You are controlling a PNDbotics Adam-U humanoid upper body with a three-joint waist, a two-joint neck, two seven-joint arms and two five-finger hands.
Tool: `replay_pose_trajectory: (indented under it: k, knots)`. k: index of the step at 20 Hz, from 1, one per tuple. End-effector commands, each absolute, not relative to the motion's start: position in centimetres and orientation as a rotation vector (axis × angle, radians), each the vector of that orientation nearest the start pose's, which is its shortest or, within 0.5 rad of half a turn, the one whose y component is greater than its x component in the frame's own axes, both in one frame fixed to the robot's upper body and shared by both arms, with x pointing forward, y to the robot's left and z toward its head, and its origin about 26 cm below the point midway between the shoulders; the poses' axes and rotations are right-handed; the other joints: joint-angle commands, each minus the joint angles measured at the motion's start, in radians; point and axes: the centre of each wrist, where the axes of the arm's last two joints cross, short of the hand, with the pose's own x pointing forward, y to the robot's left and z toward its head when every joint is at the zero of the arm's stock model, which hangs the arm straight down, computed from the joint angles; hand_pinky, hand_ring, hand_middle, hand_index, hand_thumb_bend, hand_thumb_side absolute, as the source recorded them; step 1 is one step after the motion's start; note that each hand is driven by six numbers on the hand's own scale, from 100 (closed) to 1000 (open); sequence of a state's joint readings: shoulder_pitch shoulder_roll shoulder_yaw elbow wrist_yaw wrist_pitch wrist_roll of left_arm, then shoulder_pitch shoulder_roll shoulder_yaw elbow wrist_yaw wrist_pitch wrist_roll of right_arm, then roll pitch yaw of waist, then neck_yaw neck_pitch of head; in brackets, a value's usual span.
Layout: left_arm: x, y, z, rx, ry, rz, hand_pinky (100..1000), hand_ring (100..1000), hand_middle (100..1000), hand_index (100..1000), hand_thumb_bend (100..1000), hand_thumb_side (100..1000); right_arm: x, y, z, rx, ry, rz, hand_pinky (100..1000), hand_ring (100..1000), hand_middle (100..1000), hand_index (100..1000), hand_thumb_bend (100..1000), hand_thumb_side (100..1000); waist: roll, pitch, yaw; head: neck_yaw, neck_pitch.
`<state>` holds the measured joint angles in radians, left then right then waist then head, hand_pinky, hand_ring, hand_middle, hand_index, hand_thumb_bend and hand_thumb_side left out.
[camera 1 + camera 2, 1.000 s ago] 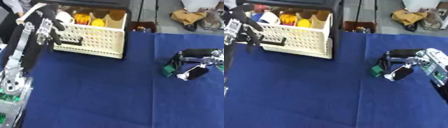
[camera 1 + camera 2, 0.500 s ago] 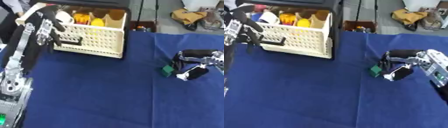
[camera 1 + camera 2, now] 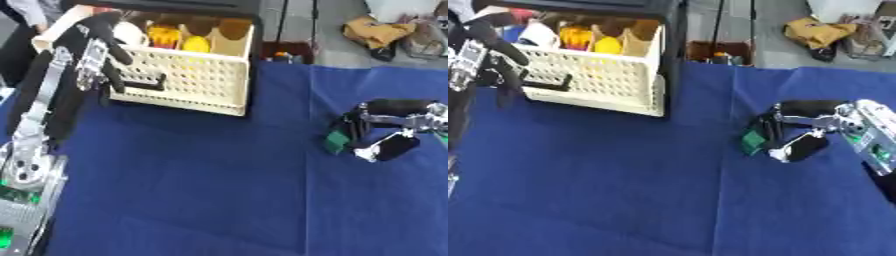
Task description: Pick up objects from table and place into drawer.
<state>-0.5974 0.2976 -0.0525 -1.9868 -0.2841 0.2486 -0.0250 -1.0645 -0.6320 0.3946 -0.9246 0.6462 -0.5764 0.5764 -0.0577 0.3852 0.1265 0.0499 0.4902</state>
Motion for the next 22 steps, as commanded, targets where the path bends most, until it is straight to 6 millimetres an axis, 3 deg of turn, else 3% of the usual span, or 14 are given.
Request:
replay_pose_trajectory:
  k: [1, 14, 22]
  knots:
    - [31.1, 21.2, 28.2, 0.431, -2.314, -0.518, 171, 357, 500, 878, 100, 959, 47.4, -30.4, 28.0, -0.591, -1.067, 2.561, 614, 705, 621, 967, 126, 463, 0.004, -0.021, -0.004, 0.003, 0.007]
    - [31.1, 21.2, 28.1, 0.429, -2.299, -0.541, 169, 355, 504, 870, 100, 961, 47.4, -28.0, 29.7, -0.649, -1.017, 2.658, 634, 748, 706, 1000, 103, 453, -0.004, -0.021, 0.003, -0.006, 0.025]
    - [31.1, 21.2, 28.1, 0.425, -2.289, -0.558, 162, 360, 499, 859, 100, 953, 47.3, -27.3, 28.8, -0.642, -0.912, 2.722, 685, 804, 778, 1000, 100, 459, -0.013, -0.021, 0.01, -0.009, 0.04]
